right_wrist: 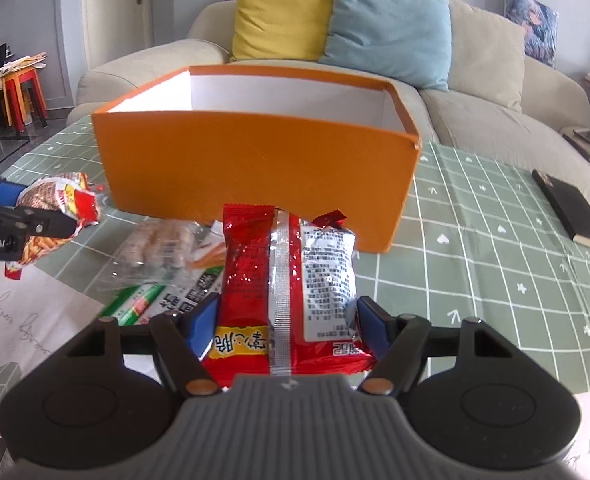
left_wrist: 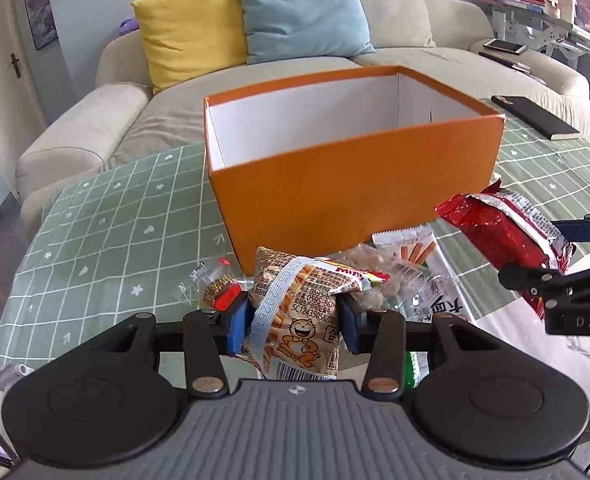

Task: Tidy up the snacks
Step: 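Lift both held bags and carry them over the orange box, then lower both held bags into the orange box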

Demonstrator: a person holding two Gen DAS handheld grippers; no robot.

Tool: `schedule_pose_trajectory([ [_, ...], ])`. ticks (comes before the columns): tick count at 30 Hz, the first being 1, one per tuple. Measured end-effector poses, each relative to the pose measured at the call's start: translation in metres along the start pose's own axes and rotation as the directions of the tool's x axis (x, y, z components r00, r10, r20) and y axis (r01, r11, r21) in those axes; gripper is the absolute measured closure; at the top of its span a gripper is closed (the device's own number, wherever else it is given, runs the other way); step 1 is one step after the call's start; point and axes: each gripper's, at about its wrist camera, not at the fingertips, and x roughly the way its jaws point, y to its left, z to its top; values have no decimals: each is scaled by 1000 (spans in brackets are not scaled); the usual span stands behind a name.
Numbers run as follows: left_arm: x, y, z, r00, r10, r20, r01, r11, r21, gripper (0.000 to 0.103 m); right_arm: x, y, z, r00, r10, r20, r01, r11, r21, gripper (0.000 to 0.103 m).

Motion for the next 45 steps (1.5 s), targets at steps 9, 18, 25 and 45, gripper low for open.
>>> schedule_pose_trajectory([
  [9,-16,0,12,999,-26,20,27,999,-31,52,-18,9,12,1000,10,28,-10,1000,-17,33],
  [18,-26,1,29,997,-57,55,60,996,-73,52,-36,14,32,997,22,71,-20,999,-32,33],
  [25,-32,-2,48,993,-64,94,70,996,-60,52,-38,12,50,996,25,85,-21,999,-41,33],
  [45,-13,-4,121,984,-73,160,80,996,-41,53,-17,-1,135,993,31,114,-16,991,-135,33],
])
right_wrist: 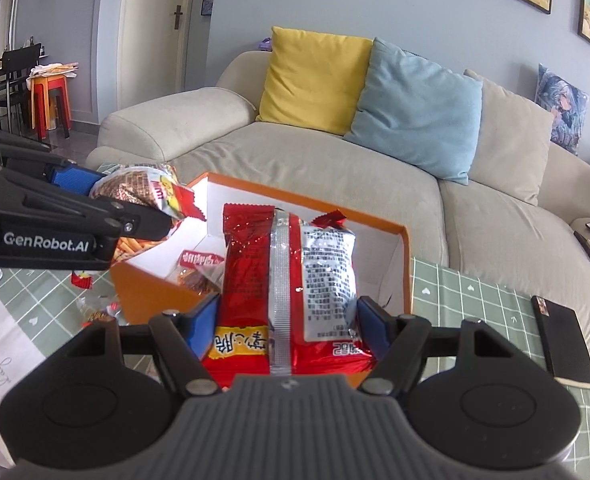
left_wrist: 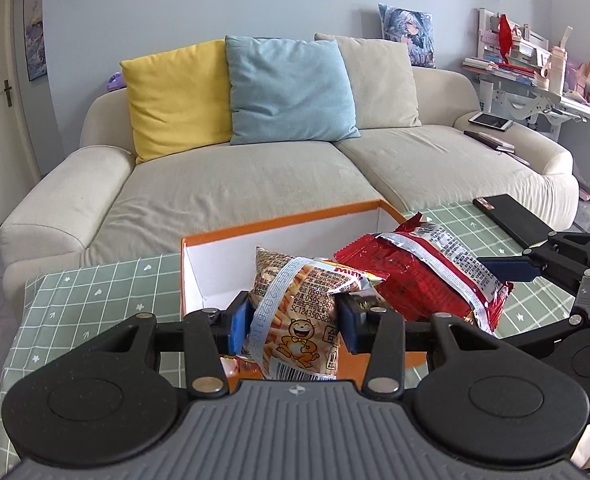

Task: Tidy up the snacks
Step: 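Lower both held bags into the orange box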

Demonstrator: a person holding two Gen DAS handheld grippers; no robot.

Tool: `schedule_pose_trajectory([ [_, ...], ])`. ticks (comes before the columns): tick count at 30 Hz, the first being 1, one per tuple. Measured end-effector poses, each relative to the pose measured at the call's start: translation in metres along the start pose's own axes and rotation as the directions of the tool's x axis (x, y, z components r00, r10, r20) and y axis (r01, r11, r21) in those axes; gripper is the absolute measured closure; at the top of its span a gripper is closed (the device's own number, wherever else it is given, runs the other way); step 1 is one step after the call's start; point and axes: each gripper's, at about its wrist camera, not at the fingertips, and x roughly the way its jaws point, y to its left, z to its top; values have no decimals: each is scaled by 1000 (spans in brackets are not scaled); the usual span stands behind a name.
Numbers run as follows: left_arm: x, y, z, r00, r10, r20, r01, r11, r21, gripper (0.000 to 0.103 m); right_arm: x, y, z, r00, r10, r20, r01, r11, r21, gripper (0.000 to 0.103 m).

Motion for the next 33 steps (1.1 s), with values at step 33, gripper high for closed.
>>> schedule_pose_trajectory([
  [33,139,24,17,945,-142,-293,96,981,-168,53,161,-46,38,914,44,-403,-51,999,-9,33],
])
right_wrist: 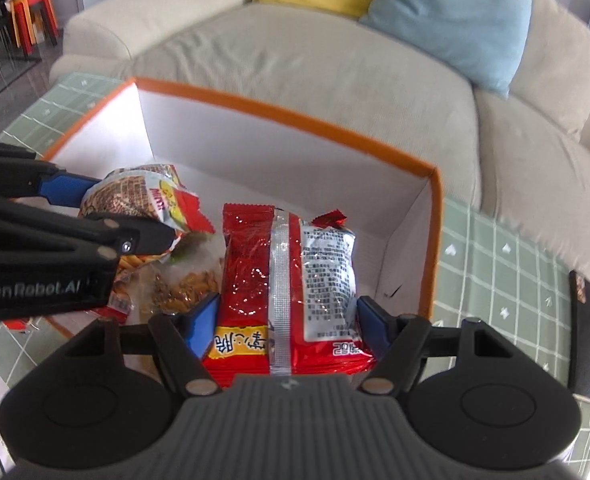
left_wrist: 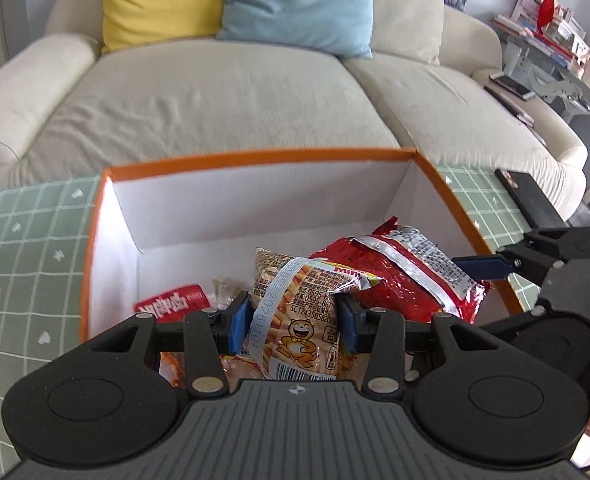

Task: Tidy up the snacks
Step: 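Lower both held bags into the orange box, then open both tools to release the bags inside the box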

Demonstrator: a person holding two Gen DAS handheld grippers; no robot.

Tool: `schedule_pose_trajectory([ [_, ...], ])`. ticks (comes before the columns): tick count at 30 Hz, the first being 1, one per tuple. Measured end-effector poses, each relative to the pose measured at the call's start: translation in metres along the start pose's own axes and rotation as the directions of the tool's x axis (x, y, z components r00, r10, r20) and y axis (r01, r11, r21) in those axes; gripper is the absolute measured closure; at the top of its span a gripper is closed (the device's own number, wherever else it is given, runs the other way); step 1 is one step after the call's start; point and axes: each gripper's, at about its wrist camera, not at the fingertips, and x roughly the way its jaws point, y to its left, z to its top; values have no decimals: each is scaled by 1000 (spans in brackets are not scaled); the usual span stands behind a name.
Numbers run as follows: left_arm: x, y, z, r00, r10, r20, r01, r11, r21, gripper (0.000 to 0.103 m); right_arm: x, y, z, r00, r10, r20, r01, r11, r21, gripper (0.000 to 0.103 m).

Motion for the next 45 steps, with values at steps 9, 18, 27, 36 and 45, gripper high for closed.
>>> schedule_pose_trajectory([
  [9,23,1,2,998,6,-69,-7,1000,-10,52,28,6,9,995,-13,-102,9,999,-39,33],
  [18,43,4,5,990,56,-127,-57,998,-5,52,44,11,12,984,-99,-149,80,988,-132,32],
  [27,53,-3,7,980,92,-174,-90,996,20,48,53,21,16,981,-116,-157,86,979,-185,32],
  [36,52,5,-1,985,80,-151,-82,997,-12,34,54,17,13,984,-108,-143,84,983,-161,29],
  [45,35,7,-1,992,65,-106,-68,997,-29,20,43,16,10,985,-125,-120,106,982,-153,19],
])
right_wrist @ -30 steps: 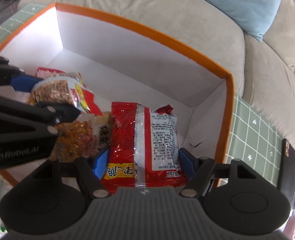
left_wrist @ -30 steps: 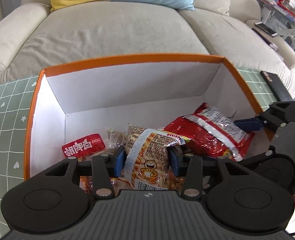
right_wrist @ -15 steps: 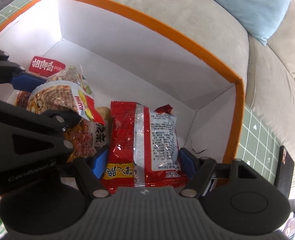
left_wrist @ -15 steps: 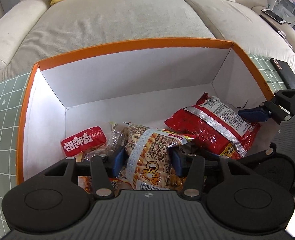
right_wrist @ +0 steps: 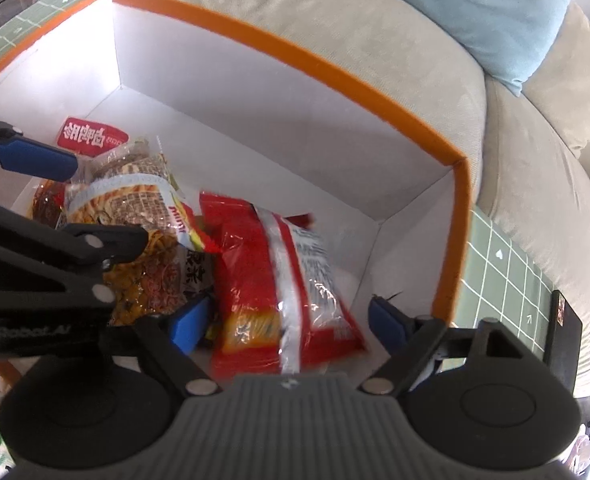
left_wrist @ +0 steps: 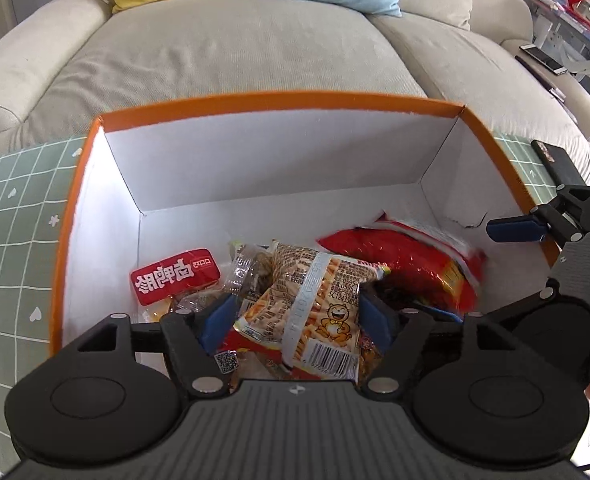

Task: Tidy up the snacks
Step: 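Open both tools to release the bags inside the box, then move both tools back out of the box toward the remaining snacks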

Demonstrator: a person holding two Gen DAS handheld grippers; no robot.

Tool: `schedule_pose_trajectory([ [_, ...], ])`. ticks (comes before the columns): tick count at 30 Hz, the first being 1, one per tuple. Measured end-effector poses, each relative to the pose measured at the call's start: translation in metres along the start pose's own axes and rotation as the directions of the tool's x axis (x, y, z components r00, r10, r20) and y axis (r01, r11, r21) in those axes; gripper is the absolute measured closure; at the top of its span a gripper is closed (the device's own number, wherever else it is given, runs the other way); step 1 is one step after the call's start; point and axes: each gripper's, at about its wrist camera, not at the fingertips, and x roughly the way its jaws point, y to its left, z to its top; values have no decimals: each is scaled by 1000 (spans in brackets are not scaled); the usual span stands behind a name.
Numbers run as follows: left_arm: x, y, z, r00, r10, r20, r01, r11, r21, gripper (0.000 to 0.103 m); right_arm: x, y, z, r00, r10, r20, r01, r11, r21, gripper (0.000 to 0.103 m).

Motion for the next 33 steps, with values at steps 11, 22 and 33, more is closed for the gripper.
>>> schedule_pose_trajectory([
  [11,-36,-6,-2,999,-2,37,3,999,-32,19,-37,-1,-5,999,-13,37,13,1000,8,7],
  [22,-89,-19,-23,985,-24,174,35,998,-60,19,-93,8,-42,980,-51,194,42,998,52,7],
  [33,-132,-33,-73,944,2,331,-2,1000,2,19,-135,18,-110,922,-28,387,-67,971,229,7],
])
